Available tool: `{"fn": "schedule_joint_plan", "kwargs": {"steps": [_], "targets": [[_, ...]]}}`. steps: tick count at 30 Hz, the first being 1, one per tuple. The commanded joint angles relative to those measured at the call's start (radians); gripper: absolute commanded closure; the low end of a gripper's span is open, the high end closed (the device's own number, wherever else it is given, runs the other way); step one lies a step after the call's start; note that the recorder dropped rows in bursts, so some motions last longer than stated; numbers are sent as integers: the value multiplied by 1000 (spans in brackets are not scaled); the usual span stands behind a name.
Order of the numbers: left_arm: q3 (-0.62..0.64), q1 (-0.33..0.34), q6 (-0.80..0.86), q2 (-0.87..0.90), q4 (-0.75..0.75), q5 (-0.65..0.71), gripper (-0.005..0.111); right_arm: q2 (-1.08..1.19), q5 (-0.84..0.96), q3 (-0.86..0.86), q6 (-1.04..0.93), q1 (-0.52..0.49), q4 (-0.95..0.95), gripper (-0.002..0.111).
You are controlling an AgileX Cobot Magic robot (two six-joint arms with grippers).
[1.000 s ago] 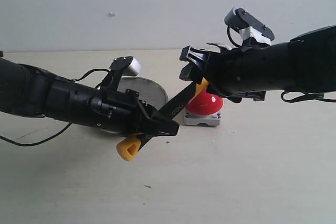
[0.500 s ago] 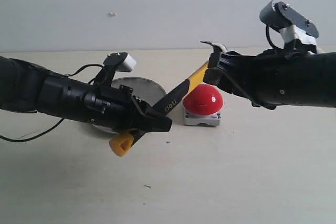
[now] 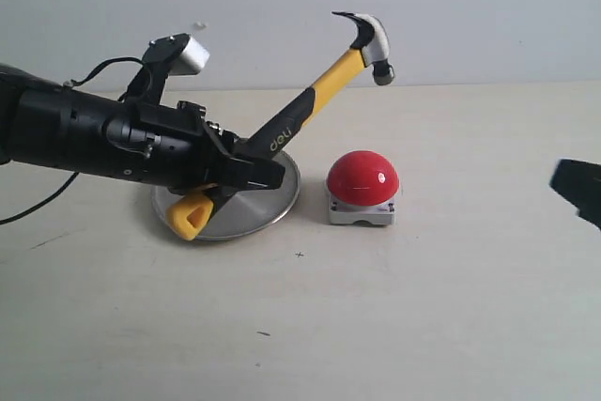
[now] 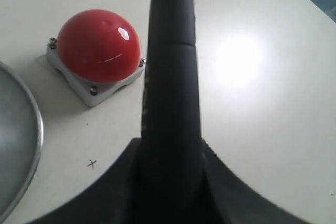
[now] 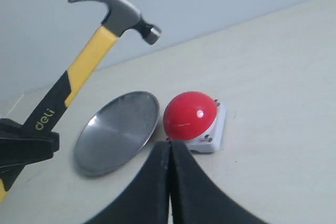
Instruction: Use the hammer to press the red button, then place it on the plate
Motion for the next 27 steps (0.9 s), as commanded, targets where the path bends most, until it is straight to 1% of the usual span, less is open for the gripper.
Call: {"fn": "schedule_joint_plan", "kwargs": {"steps": [1,7,11,15,22,24,27], "targets": [[-1,2,-50,-51,-3,8,107,-197,-35,93,-10,0,-42,108],[-1,2,-69,-57,-3,-1,107,-378,-35,184,-20,0,-73,108],[-1,2,-69,-57,-1,-9,107,-439,-57,244,-35,0,-160,108],[-1,2,-69,-57,-5,-31,107,-476,-63,250,-37,0,-200,108],[-1,2,-75,-63,-3,-81,107,-475,-28,250,-35,0,-194,108],[-1,2,-116,-78,31,-116,107,-475,-25,250,-33,0,-187,108],[-1,2,-195,-110,125,-170,107,-475,-25,250,-33,0,-187,108]]}}
